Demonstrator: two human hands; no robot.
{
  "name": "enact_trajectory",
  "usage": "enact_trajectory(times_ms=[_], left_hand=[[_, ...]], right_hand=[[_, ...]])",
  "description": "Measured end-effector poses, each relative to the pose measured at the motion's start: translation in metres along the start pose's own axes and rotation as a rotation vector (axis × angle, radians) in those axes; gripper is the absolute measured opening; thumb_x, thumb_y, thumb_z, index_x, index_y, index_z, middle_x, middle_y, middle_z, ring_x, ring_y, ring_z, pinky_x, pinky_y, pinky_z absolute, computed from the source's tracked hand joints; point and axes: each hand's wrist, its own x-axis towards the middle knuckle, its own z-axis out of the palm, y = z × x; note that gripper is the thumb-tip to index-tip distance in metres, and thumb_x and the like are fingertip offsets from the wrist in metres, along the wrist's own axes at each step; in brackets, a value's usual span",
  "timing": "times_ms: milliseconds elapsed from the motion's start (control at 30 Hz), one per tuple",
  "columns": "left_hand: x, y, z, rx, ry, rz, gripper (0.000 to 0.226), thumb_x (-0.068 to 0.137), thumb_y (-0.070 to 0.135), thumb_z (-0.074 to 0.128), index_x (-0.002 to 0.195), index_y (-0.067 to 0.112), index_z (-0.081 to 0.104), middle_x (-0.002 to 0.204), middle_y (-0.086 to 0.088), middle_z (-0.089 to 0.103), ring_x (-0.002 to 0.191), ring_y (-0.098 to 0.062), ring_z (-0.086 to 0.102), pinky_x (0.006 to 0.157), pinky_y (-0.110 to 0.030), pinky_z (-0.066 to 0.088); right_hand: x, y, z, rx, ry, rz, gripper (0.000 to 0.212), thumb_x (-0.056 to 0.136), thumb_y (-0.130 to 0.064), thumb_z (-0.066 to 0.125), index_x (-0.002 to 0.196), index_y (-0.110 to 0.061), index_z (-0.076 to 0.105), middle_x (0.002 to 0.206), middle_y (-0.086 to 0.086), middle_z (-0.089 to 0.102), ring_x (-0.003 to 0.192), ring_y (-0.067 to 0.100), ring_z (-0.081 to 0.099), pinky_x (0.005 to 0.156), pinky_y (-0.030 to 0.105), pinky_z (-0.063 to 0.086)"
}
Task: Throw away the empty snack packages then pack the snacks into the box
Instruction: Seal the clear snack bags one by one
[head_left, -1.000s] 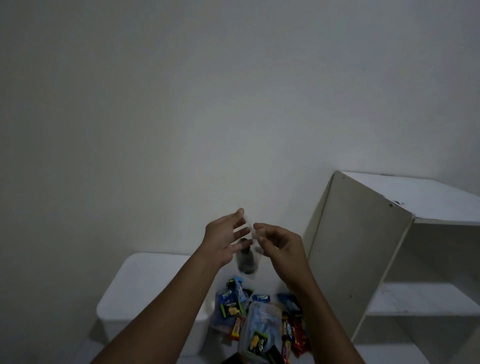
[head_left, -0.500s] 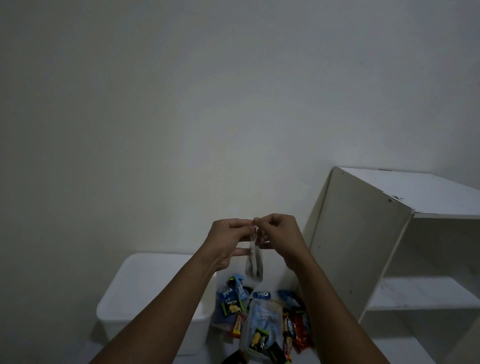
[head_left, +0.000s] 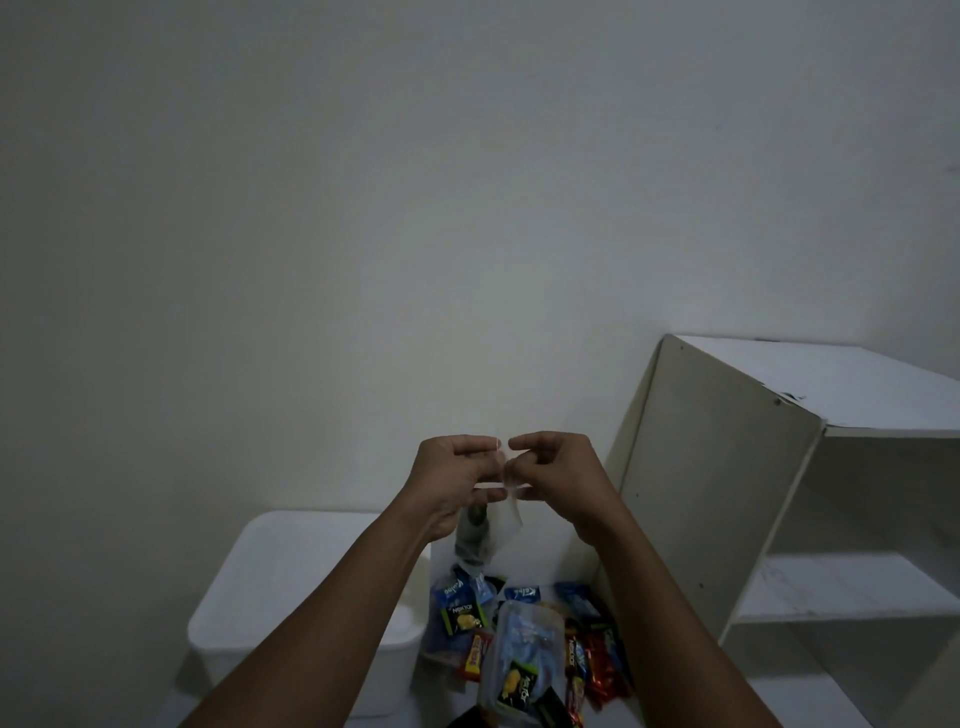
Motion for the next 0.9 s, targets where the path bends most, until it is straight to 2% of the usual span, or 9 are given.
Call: enact_trajectory(times_ms=[133,267,500,567,633,700,767,900], left_hand=[[-0.001,0.000,0.002,-0.055,0.022,0.009,0.019,0.084,-0.011,0.067,0.100,-0.001,0.067,0.093,-0.020,0.071,0.076,-0.027,0.072,0.063,-0.035,0.060],[0.001,-0.001,0.002,-0.074,0.076,0.026,0.024,0.083,-0.014,0.066,0.105,-0.003,0.067,0.099,-0.022,0.070,0.080,-0.028,0.070,0.061,-0.034,0.060],[0.003,-0.002,-0.004,-0.132,0.101,0.042,0.024,0.082,-0.015,0.066,0.103,-0.004,0.067,0.094,-0.020,0.068,0.078,-0.027,0.070,0.064,-0.038,0.062],[0.004,-0.004,-0.003,-0.148,0.104,0.045,0.025,0.083,-0.015,0.065,0.105,-0.004,0.067,0.095,-0.019,0.069,0.077,-0.026,0.070,0.063,-0.037,0.061],[0.004,-0.003,-0.001,-0.184,0.122,0.047,0.022,0.084,-0.013,0.065,0.103,-0.002,0.067,0.098,-0.020,0.068,0.081,-0.026,0.070,0.064,-0.036,0.061],[0.006,0.001,0.002,-0.260,0.133,0.036,0.020,0.085,-0.011,0.065,0.104,-0.003,0.066,0.099,-0.020,0.067,0.084,-0.027,0.068,0.065,-0.036,0.061],[0.007,0.003,0.005,-0.332,0.131,0.030,0.019,0.086,-0.010,0.064,0.104,-0.004,0.066,0.095,-0.019,0.066,0.084,-0.027,0.066,0.064,-0.036,0.061],[0.009,-0.001,0.006,-0.321,0.119,0.062,0.024,0.088,-0.005,0.066,0.112,-0.003,0.064,0.095,-0.017,0.066,0.085,-0.026,0.066,0.074,-0.041,0.061]], right_hand=[[0.000,0.000,-0.001,-0.037,-0.026,0.002,0.023,0.081,0.004,0.070,0.100,-0.010,0.068,0.086,0.028,0.071,0.084,0.039,0.072,0.079,0.048,0.062],[-0.002,0.001,-0.002,-0.094,-0.081,-0.004,0.030,0.081,0.002,0.071,0.108,-0.008,0.067,0.083,0.022,0.073,0.075,0.028,0.070,0.078,0.046,0.062],[-0.011,0.012,-0.002,-0.001,-0.061,-0.025,0.026,0.083,0.005,0.065,0.105,-0.008,0.069,0.076,0.017,0.069,0.071,0.025,0.068,0.082,0.050,0.061],[-0.015,0.019,-0.001,0.057,-0.026,-0.040,0.025,0.086,0.004,0.064,0.104,-0.010,0.070,0.077,0.015,0.069,0.076,0.027,0.069,0.084,0.051,0.060],[-0.021,0.024,0.001,0.140,0.030,-0.064,0.020,0.088,-0.001,0.066,0.103,-0.014,0.072,0.085,0.017,0.072,0.088,0.029,0.072,0.086,0.046,0.060],[-0.026,0.030,0.004,0.141,0.053,-0.114,0.019,0.087,-0.013,0.075,0.105,-0.016,0.073,0.097,0.007,0.075,0.097,0.020,0.072,0.084,0.032,0.061],[-0.030,0.039,0.010,0.092,0.088,-0.154,0.025,0.083,-0.017,0.079,0.107,-0.016,0.072,0.103,-0.002,0.074,0.097,0.008,0.070,0.080,0.023,0.058],[-0.025,0.052,0.018,0.129,0.304,-0.146,0.009,0.094,-0.012,0.066,0.100,-0.013,0.072,0.095,0.001,0.075,0.085,0.014,0.074,0.079,0.036,0.061]])
